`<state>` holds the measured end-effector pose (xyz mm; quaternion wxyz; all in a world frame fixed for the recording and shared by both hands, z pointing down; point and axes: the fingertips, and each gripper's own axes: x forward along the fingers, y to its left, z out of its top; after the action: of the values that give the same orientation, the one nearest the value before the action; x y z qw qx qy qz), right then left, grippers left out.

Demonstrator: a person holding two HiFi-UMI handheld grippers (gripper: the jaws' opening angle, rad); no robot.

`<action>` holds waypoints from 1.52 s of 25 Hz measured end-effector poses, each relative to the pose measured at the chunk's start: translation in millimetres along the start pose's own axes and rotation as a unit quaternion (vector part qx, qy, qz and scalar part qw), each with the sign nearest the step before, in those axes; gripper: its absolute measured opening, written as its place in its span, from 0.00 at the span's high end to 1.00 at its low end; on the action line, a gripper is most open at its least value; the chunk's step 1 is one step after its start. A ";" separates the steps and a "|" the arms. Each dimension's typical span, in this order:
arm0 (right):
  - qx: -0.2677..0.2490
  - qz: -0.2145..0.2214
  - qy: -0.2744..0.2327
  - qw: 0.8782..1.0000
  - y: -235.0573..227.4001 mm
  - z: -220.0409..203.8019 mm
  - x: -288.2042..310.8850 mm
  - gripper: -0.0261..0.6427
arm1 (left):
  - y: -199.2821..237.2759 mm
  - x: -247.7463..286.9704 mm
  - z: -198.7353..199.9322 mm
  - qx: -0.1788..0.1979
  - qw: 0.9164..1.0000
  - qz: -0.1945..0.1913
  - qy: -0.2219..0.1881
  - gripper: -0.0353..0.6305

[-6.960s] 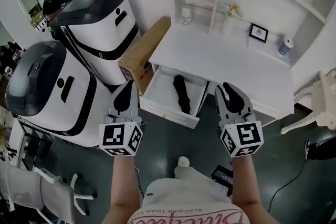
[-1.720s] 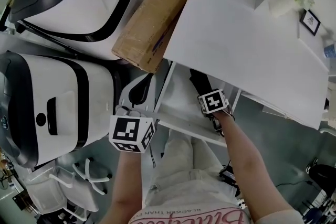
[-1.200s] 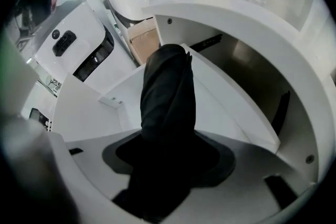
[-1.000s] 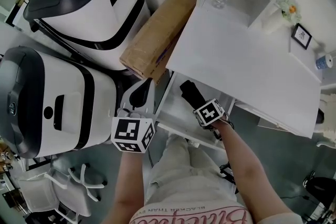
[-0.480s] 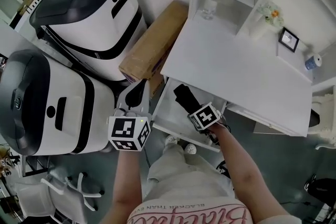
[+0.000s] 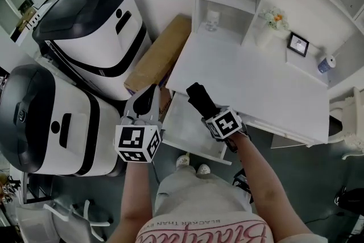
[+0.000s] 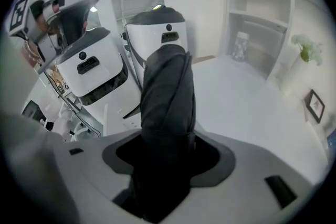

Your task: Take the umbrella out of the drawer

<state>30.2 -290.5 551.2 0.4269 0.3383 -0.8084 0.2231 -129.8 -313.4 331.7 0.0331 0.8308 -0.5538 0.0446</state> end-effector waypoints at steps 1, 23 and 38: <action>0.000 -0.005 -0.008 1.000 -2.5 3.3 -6.3 0.57 | -2.6 0.6 2.4 0.002 1.000 -0.003 -0.003 0.93; 0.018 -0.105 -0.193 0.975 -50.1 57.7 -148.9 0.57 | -39.0 17.9 41.1 0.015 0.998 -0.048 -0.045 0.93; 0.041 -0.196 -0.308 0.930 -66.1 77.2 -237.6 0.57 | -46.1 22.3 74.6 0.037 0.994 -0.052 -0.090 0.93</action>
<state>133.9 -300.4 314.6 0.1780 0.5598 -0.8076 0.0529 -75.9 -324.0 259.8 -0.0451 0.8596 -0.5088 -0.0122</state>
